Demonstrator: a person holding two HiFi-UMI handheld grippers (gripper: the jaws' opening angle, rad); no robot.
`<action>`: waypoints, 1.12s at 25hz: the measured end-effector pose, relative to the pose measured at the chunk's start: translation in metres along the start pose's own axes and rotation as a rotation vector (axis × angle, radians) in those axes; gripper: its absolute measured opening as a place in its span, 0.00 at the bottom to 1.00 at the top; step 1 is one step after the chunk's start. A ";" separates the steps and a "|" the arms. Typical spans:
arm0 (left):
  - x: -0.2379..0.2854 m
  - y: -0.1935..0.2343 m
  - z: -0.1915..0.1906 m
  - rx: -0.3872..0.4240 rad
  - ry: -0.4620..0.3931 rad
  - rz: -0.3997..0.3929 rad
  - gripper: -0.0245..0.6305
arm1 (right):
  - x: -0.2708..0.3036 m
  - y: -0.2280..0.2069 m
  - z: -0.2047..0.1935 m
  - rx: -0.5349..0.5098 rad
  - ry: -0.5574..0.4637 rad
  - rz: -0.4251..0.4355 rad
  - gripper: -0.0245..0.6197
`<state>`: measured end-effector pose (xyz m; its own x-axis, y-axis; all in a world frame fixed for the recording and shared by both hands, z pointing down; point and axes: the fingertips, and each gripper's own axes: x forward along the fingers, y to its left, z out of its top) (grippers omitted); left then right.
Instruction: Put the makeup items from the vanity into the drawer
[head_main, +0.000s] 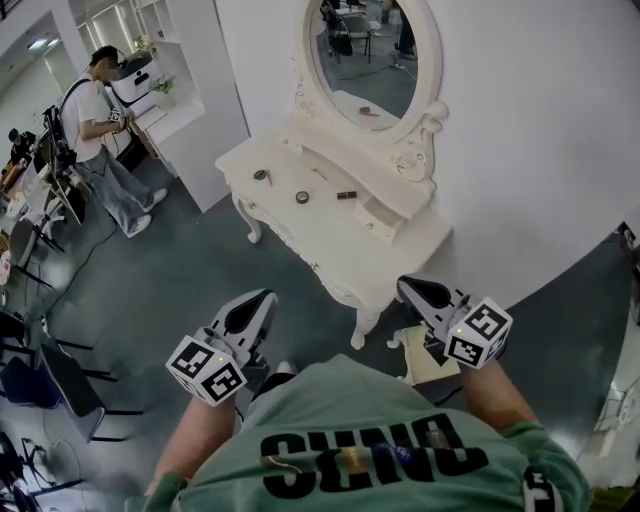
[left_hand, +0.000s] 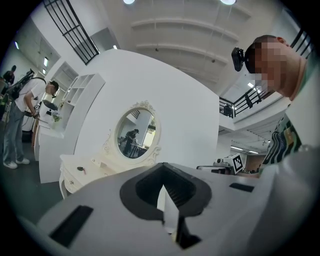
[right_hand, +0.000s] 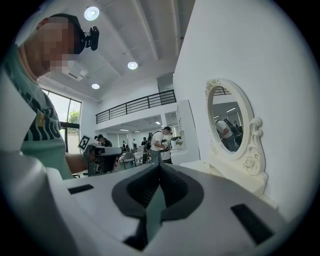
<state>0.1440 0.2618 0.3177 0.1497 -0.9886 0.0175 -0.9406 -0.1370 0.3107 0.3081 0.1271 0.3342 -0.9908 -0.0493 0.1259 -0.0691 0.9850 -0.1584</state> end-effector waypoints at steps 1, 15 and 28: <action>0.005 0.012 0.000 0.002 0.002 0.002 0.05 | 0.011 -0.007 -0.001 -0.002 0.004 0.000 0.05; 0.155 0.322 0.069 0.050 0.110 -0.171 0.05 | 0.297 -0.132 0.046 0.020 -0.043 -0.134 0.05; 0.273 0.424 0.079 0.016 0.139 -0.226 0.05 | 0.388 -0.246 0.050 0.009 0.064 -0.233 0.05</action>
<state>-0.2385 -0.0707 0.3792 0.3960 -0.9147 0.0804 -0.8831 -0.3554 0.3063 -0.0654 -0.1430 0.3734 -0.9387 -0.2643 0.2215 -0.2963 0.9467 -0.1261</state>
